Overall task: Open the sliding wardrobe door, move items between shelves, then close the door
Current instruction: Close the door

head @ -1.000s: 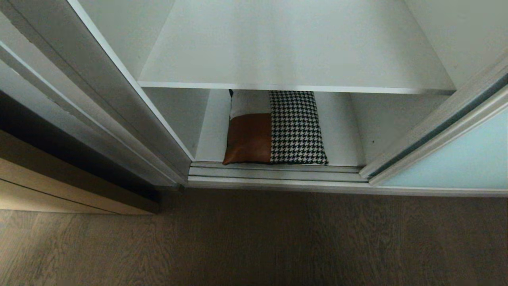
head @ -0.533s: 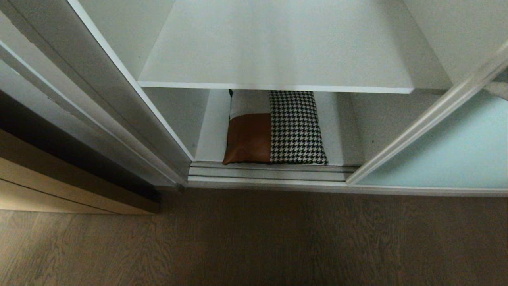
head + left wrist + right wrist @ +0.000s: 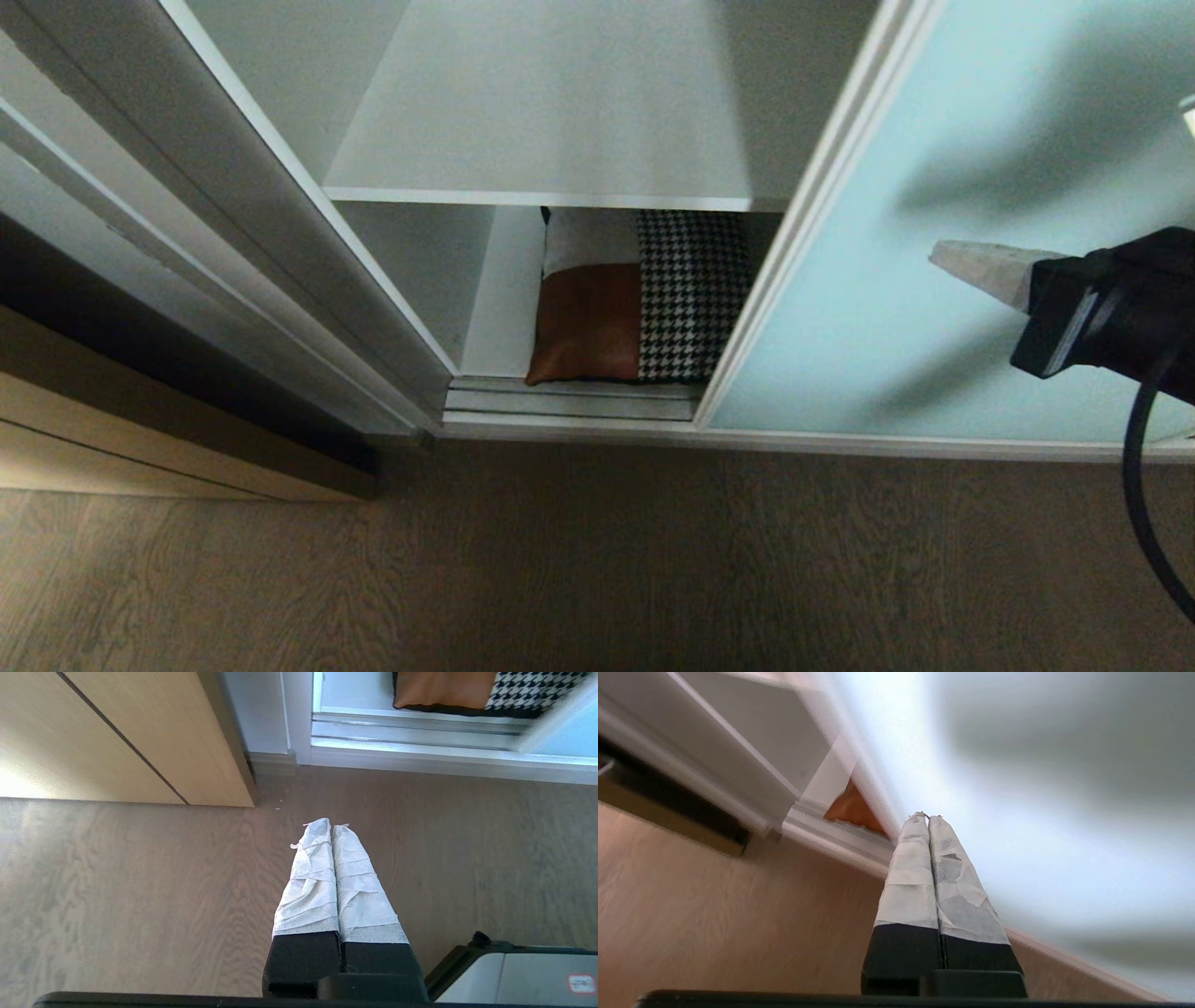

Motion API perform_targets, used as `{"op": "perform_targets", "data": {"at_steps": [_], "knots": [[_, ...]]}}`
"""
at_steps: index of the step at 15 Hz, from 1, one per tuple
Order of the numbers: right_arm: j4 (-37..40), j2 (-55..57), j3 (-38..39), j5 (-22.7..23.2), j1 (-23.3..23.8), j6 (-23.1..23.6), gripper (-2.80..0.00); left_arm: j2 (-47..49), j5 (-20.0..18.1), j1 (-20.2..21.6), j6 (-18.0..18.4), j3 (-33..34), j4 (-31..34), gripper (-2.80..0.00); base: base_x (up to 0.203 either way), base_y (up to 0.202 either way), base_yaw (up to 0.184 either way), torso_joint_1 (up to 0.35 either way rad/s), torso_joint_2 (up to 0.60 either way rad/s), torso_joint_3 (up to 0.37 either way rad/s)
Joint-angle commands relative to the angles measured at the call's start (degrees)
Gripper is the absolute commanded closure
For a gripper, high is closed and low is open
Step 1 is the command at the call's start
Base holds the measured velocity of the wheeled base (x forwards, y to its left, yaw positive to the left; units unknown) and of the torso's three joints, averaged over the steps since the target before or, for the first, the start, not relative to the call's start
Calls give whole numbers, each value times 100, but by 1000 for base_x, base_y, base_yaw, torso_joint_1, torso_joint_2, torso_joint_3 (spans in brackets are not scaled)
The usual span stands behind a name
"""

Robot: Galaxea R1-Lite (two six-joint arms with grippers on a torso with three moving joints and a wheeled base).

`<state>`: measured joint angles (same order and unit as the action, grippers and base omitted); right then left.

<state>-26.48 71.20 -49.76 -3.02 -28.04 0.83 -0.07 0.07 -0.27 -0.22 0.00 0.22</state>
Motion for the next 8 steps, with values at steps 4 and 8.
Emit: {"op": "perform_targets", "data": {"at_steps": [4,8], "knots": [[-9,-792,193,-515,377,-1,0,-1,1,-8,-4,9,-1,0,0,0,0,0,0,0],[-13,-815,-1,-620,1904,-1,0,-1,2,-8,-4,9,-4,0,0,0,0,0,0,0]]}}
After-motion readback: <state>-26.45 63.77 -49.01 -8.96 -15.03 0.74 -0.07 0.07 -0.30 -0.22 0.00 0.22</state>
